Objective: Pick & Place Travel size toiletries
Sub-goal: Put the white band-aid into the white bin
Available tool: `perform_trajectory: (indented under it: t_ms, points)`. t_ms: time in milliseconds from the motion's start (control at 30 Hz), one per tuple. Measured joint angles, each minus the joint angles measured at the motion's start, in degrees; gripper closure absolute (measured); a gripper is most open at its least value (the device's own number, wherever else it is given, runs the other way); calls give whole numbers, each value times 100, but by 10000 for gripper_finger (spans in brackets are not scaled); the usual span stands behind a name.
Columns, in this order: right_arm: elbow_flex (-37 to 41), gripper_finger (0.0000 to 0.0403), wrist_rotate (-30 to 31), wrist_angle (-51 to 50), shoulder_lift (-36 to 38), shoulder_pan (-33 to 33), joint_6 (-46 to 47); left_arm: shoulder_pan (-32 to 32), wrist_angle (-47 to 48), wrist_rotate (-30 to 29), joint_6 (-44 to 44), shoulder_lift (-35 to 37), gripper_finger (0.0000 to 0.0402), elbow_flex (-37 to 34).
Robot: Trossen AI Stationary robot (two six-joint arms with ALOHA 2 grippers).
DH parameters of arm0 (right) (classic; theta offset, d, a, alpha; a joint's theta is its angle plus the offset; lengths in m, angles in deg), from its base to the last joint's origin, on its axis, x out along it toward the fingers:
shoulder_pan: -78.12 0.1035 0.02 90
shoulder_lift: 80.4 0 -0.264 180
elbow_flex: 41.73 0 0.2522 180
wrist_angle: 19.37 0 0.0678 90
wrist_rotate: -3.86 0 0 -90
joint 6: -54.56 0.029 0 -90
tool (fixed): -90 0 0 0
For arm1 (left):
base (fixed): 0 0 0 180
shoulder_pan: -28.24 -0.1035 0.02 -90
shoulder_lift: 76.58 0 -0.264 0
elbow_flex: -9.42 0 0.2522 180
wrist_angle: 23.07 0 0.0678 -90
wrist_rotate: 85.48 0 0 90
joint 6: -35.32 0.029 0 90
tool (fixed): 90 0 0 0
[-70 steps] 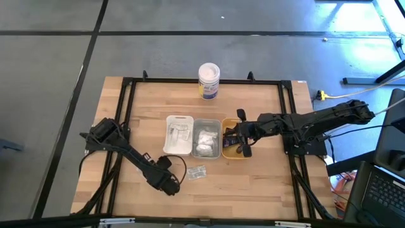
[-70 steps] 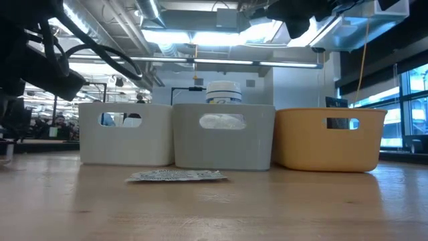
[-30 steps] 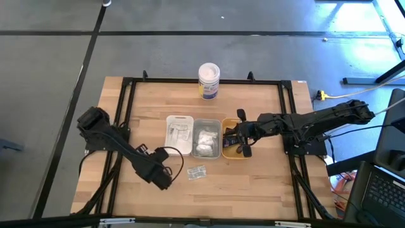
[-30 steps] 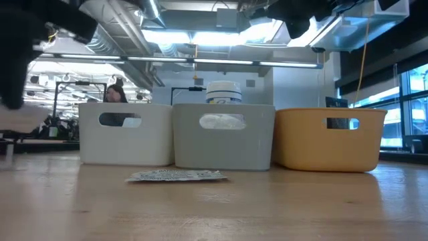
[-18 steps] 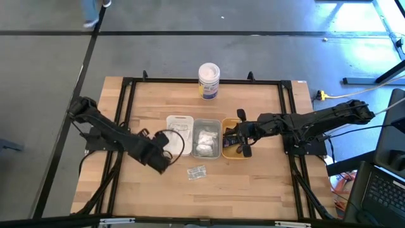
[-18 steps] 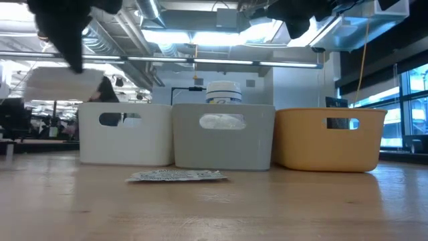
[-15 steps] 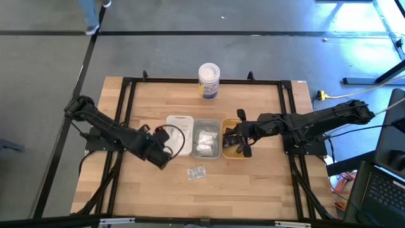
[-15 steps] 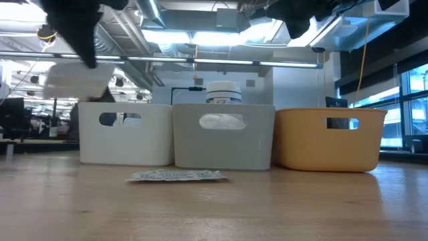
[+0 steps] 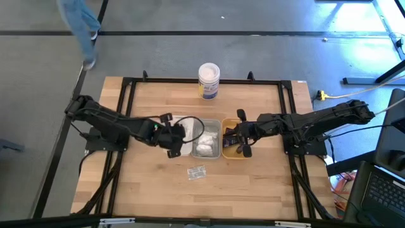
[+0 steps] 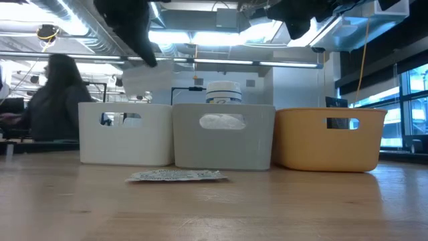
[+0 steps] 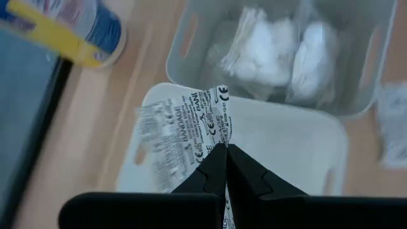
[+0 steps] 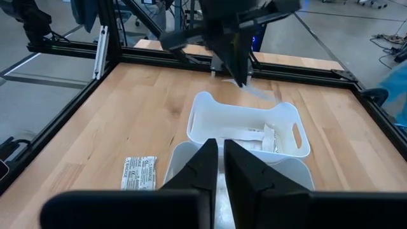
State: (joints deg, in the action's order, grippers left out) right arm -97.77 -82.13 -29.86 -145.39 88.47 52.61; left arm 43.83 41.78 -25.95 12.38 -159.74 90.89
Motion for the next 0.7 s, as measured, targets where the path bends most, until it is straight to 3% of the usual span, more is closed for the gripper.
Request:
perform_trajectory:
  t_ms: [100,267,700]
  points:
    - [0,368,-39,-30,2,2,48,-145,-68,67,731,-157,400,0]
    - [0,361,-46,-176,2,4,135,-389,-48,373,1241,-621,400,0]
    - [0,369,-48,-208,2,4,149,-519,-31,682,1746,-1925,400,-4]
